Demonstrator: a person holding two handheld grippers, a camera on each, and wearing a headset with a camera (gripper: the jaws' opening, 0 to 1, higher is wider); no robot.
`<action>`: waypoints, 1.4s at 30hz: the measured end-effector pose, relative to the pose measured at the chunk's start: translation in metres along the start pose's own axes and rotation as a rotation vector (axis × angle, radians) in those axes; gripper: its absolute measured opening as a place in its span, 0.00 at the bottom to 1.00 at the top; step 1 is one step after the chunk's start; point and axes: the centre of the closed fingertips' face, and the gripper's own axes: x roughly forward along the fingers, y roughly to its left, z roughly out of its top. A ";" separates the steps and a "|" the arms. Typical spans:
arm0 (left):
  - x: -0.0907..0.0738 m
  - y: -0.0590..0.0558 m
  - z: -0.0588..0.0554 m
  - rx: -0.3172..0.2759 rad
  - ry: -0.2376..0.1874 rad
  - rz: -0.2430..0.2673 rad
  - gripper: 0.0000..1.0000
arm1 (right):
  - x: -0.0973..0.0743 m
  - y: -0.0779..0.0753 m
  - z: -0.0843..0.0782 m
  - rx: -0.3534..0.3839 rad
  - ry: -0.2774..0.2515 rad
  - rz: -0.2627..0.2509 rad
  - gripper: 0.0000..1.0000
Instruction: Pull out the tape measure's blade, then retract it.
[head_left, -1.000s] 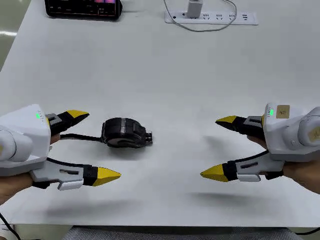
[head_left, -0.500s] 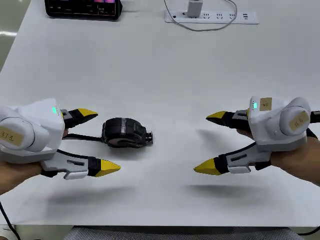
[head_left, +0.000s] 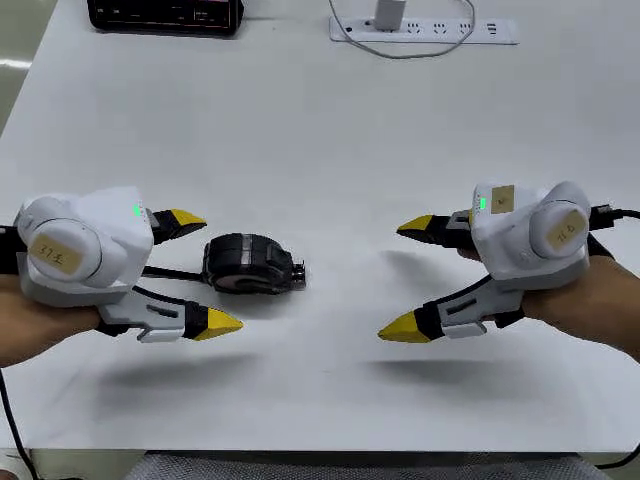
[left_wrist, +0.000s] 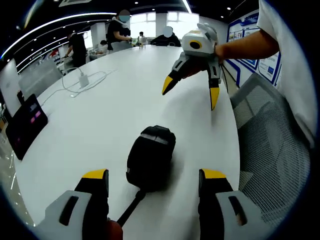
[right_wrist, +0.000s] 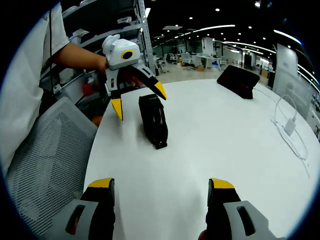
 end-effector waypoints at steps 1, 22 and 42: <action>0.001 0.000 0.000 0.004 0.004 -0.002 0.69 | 0.001 0.000 0.000 -0.002 0.001 0.003 0.75; 0.013 0.004 -0.008 0.073 0.101 -0.063 0.38 | 0.015 0.001 0.006 -0.028 0.016 0.044 0.73; 0.016 0.008 -0.011 0.111 0.118 -0.070 0.27 | 0.024 0.005 0.009 -0.033 0.010 0.066 0.70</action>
